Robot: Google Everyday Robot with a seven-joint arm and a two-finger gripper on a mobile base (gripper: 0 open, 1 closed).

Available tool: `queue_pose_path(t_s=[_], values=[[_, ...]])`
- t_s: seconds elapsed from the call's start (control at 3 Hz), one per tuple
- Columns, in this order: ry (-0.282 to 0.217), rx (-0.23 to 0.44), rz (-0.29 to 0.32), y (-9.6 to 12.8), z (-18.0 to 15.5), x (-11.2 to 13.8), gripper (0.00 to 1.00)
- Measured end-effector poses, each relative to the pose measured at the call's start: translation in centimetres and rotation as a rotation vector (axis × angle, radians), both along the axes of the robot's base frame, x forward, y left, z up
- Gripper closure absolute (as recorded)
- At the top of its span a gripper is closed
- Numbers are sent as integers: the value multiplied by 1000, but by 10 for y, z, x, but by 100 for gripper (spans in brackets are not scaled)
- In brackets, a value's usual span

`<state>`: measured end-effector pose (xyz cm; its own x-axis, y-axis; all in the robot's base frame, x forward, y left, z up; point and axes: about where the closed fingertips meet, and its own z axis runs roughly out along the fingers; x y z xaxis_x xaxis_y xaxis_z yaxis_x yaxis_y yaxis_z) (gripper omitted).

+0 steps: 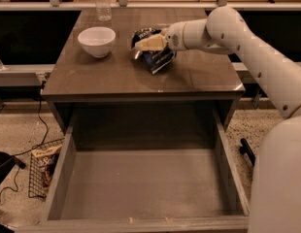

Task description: Pick blue chip bag

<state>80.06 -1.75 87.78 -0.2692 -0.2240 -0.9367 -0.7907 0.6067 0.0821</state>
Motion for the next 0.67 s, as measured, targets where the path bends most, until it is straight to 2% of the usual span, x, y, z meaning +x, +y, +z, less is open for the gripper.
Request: queue_pose_path(t_s=[0.67], values=[[4, 0, 7, 5, -2, 0, 69]])
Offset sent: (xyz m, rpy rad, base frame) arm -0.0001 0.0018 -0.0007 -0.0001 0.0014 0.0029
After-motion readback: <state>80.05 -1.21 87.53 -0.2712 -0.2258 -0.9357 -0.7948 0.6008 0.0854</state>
